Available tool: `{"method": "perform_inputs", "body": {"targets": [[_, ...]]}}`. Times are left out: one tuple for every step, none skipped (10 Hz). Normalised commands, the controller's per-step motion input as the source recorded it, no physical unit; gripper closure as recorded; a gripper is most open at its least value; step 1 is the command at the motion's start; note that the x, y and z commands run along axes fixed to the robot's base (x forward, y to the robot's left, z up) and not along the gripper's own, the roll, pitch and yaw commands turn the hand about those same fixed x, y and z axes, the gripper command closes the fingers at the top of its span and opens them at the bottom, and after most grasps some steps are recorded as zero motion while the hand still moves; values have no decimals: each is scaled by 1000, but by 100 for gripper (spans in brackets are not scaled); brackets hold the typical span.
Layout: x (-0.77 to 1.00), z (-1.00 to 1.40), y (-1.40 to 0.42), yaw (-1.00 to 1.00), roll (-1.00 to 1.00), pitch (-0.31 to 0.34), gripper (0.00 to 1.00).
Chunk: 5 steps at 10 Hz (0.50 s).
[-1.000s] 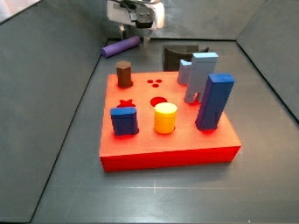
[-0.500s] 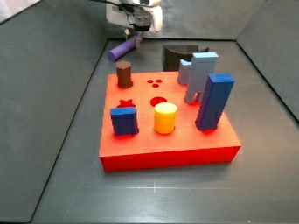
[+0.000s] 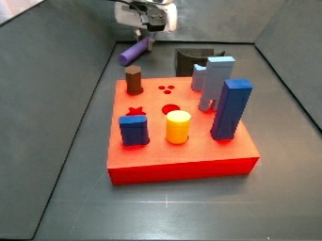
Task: Pick up the round object. Move up. Place the round object on the fixture. Regrasp the round object. Move to above the board. Insert the round object.
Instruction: Pick up the round object.
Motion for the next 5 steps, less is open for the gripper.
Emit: {"method": "perform_inputs", "body": {"targets": [[0, 0, 0, 0, 0, 0, 100], [0, 0, 0, 0, 0, 0, 100], [0, 0, 0, 0, 0, 0, 100], [0, 0, 0, 0, 0, 0, 100], [0, 0, 0, 0, 0, 0, 100]]}}
